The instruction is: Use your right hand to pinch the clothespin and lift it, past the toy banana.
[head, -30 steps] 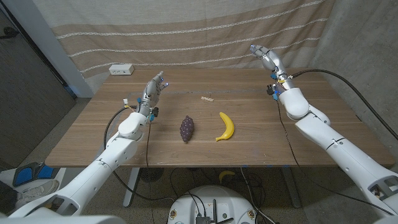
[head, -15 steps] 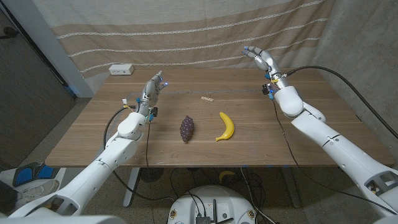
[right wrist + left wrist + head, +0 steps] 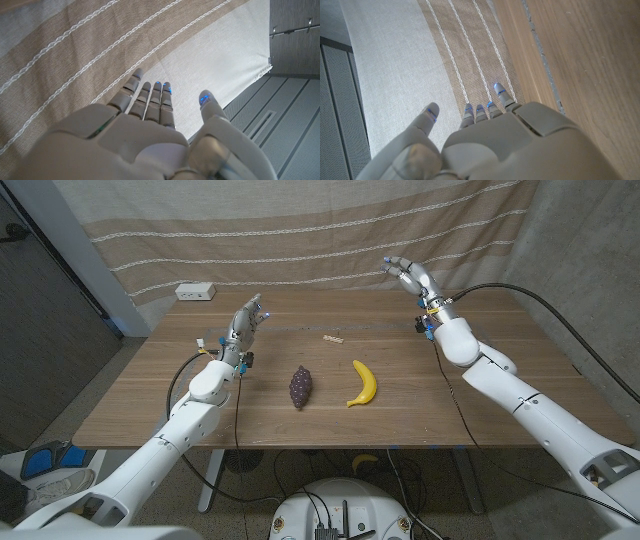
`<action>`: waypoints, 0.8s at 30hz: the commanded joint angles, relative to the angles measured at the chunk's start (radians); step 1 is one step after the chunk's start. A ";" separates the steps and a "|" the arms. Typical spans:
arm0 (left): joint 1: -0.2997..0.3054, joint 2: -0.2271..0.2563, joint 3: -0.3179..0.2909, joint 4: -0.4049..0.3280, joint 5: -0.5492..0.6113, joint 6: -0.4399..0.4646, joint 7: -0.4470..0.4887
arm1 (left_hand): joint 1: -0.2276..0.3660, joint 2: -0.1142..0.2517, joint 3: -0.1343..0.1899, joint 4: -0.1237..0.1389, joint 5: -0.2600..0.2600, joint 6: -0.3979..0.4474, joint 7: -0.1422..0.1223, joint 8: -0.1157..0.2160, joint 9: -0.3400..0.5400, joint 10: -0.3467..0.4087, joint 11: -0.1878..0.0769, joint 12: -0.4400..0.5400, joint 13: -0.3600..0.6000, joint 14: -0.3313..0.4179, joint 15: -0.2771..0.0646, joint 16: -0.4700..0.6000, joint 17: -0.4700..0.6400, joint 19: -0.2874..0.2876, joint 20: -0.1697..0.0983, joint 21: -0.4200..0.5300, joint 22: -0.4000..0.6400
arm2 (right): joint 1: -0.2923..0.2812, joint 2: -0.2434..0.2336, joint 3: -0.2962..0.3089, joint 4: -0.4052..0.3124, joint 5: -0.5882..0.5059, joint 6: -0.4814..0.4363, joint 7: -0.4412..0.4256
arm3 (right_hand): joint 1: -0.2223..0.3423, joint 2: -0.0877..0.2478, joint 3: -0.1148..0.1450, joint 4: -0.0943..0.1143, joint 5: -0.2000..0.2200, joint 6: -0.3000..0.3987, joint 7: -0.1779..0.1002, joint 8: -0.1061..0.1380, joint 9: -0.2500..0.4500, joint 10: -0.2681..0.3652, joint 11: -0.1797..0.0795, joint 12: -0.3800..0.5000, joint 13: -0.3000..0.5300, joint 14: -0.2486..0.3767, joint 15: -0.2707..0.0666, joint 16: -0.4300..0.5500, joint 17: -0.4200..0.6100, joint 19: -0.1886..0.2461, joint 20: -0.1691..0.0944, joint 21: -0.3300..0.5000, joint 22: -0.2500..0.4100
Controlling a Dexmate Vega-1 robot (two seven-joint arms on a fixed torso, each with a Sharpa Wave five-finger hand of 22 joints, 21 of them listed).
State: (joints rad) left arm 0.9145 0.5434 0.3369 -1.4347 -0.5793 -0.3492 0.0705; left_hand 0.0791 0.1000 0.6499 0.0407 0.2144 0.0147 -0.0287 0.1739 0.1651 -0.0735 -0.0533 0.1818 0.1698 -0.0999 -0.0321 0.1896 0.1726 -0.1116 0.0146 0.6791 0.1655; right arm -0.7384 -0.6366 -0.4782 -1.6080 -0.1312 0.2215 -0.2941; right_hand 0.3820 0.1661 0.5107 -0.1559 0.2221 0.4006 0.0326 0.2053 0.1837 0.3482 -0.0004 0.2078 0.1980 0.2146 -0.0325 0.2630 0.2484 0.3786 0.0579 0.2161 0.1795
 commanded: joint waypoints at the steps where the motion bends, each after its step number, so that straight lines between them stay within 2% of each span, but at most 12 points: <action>1: 0.009 0.001 0.001 -0.010 0.003 0.004 0.010 | -0.011 0.015 0.003 -0.009 -0.004 0.011 -0.014 0.008 0.006 0.002 0.009 0.007 0.003 0.003 0.007 -0.003 0.002 0.003 0.017 -0.007 0.002 | 0.008 -0.001 -0.031 -0.030 -0.070 -0.072 -0.014 | 0.013 -0.007 0.000 -0.007 0.007 0.016 -0.012 0.009 0.005 0.000 -0.014 -0.003 0.002 0.003 -0.009 0.005 0.005 0.005 0.011 0.004 0.002; 9: 0.016 0.003 -0.002 -0.017 0.001 0.006 0.013 | -0.013 0.015 0.004 -0.012 -0.005 0.017 -0.025 0.009 0.006 0.003 0.011 0.008 0.003 0.004 0.009 -0.003 0.003 0.006 0.021 -0.012 0.002 | 0.016 0.003 -0.056 -0.049 -0.121 -0.136 -0.027 | 0.035 -0.013 0.005 -0.019 0.013 0.041 -0.030 0.016 0.005 -0.001 -0.026 -0.003 0.003 0.003 -0.020 0.007 0.008 0.011 0.008 0.006 0.004; 14: 0.018 0.002 -0.004 -0.017 0.000 0.004 0.015 | -0.014 0.016 0.005 -0.014 -0.005 0.019 -0.031 0.009 0.006 0.003 0.012 0.008 0.003 0.005 0.010 -0.003 0.002 0.010 0.025 -0.015 0.003 | 0.025 0.008 -0.075 -0.057 -0.153 -0.175 -0.033 | 0.061 -0.015 0.012 -0.025 0.016 0.057 -0.047 0.019 0.006 0.010 -0.037 0.001 0.004 0.009 -0.034 0.012 0.012 0.023 -0.003 0.010 0.005; 21: 0.015 -0.002 -0.004 -0.010 -0.003 0.000 0.012 | -0.015 0.016 0.006 -0.016 -0.005 0.021 -0.031 0.009 0.006 0.003 0.011 0.008 0.003 0.006 0.010 -0.003 0.002 0.013 0.026 -0.019 0.003 | 0.042 0.010 -0.095 -0.058 -0.169 -0.203 -0.021 | 0.082 -0.018 0.014 -0.026 0.018 0.088 -0.051 0.028 0.007 0.025 -0.039 0.006 0.005 0.017 -0.042 0.019 0.017 0.034 -0.005 0.014 0.006; 24: 0.014 -0.002 -0.004 -0.009 -0.004 0.003 0.012 | -0.015 0.017 0.007 -0.017 -0.005 0.024 -0.031 0.010 0.006 0.005 0.011 0.008 0.003 0.006 0.011 -0.003 0.002 0.015 0.027 -0.020 0.003 | 0.051 0.010 -0.106 -0.055 -0.188 -0.209 -0.026 | 0.100 -0.034 0.006 -0.024 0.012 0.154 -0.057 0.046 0.008 0.050 -0.037 0.013 0.006 0.024 -0.045 0.026 0.023 0.043 -0.002 0.016 0.007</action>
State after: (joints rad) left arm 0.9293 0.5447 0.3345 -1.4484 -0.5784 -0.3479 0.0827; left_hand 0.0789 0.0998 0.6540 0.0285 0.2107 0.0377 -0.0518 0.1778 0.1651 -0.0682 -0.0480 0.1818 0.1698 -0.0945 -0.0267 0.1896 0.1726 -0.0993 0.0344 0.6618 0.1653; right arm -0.7110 -0.6303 -0.5497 -1.6588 -0.2672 0.0629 -0.3183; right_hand 0.4735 0.1462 0.5231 -0.1768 0.2332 0.5080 -0.0195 0.2361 0.1887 0.3734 -0.0418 0.2078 0.1980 0.2229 -0.0384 0.2779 0.2645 0.4081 0.0507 0.2238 0.1845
